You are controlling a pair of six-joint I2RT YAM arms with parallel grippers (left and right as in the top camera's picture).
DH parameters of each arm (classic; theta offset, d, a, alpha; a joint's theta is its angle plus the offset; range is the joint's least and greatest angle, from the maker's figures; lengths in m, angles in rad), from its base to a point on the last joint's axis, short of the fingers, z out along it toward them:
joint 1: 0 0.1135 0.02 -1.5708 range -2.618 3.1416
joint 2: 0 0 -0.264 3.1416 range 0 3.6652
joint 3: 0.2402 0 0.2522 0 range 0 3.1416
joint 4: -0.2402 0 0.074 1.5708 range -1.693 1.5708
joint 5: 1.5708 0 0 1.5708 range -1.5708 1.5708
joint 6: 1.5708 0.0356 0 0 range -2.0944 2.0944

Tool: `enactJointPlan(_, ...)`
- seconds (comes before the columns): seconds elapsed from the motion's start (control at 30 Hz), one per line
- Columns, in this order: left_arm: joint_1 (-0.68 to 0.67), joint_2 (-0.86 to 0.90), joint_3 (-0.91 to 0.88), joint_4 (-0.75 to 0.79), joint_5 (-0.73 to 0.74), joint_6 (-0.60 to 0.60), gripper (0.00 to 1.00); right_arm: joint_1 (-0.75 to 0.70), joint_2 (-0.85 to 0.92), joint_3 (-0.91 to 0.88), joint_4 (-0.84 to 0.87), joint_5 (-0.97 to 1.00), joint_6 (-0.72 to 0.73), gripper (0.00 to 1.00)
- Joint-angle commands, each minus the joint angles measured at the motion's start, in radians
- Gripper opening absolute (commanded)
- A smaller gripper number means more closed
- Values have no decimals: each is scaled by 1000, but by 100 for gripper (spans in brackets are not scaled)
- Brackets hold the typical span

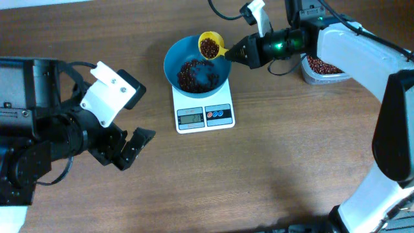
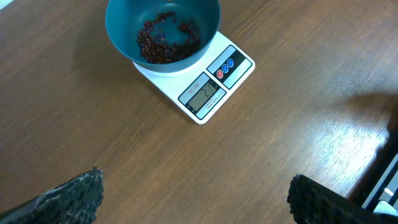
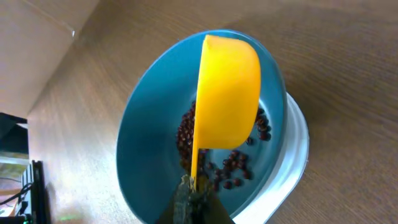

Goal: Scoop item into bowl and weigh 50g on scale
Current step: 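Tilt the scoop with the right gripper to pour beans into the bowl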

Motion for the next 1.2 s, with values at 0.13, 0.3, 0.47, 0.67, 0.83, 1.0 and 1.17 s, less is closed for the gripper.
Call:
enactJointPlan(0.13,6,-1,0,2,17,19,99,0,-54,12,16,-47,-29,4)
enactJointPlan(0.3,6,-1,0,2,17,19,99,0,-65,12,-8,-71,-44,4)
enactJointPlan(0.47,6,-1,0,2,17,19,99,0,-69,11,-57,57,-67,4)
enactJointPlan(0.67,6,-1,0,2,17,19,99,9,-106,18,-57,19,-69,4)
enactJointPlan(0.83,6,-1,0,2,17,19,99,61,-150,23,-66,163,-97,4)
enactJointPlan(1.0,6,-1,0,2,17,19,99,123,-151,23,-133,319,-174,4)
enactJointPlan(1.17,6,-1,0,2,17,19,99,131,-159,23,-133,333,-190,4)
